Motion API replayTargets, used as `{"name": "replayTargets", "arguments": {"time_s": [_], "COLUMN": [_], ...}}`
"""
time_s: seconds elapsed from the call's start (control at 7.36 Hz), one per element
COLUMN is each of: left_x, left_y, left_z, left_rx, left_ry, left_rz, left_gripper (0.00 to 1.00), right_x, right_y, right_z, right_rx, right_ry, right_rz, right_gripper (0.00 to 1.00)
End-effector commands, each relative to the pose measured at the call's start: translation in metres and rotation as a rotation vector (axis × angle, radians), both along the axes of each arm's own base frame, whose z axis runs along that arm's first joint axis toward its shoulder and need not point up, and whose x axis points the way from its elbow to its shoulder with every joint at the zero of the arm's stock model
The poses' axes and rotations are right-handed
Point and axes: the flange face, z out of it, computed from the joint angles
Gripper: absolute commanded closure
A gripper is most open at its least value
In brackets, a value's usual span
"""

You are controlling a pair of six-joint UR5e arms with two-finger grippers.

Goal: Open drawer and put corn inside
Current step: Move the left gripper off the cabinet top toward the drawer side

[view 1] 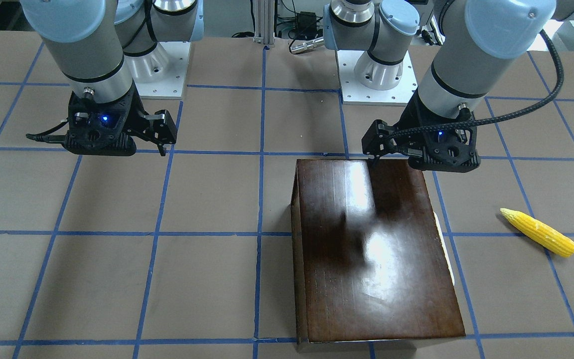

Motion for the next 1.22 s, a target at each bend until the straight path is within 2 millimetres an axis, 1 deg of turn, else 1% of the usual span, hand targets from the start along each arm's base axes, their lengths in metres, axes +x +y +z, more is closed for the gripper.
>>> {"name": "replayTargets", "arguments": {"time_s": [0.0, 0.68, 0.82, 1.09], "left_x": [0.0, 0.003, 0.006, 0.019], "left_y": [0.001, 0.003, 0.003, 0.0], "left_z": [0.012, 0.015, 0.015, 0.017], "left_rx": [-0.02, -0.026, -0.026, -0.034], "left_ry": [0.0, -0.014, -0.014, -0.016], "left_rz": [0.007, 0.01, 0.015, 0.033], "left_gripper": [0.0, 0.0, 0.0, 0.0], "right_x": [0.0, 0.0, 0.0, 0.0], "right_y": [0.0, 0.0, 0.0, 0.0], "right_z": [0.001, 0.001, 0.001, 0.0], "right_rx": [-0.002, -0.002, -0.002, 0.0], "right_ry": [0.0, 0.0, 0.0, 0.0], "right_rz": [0.0, 0.0, 0.0, 0.0], "right_gripper": [0.0, 0.0, 0.0, 0.0]}}
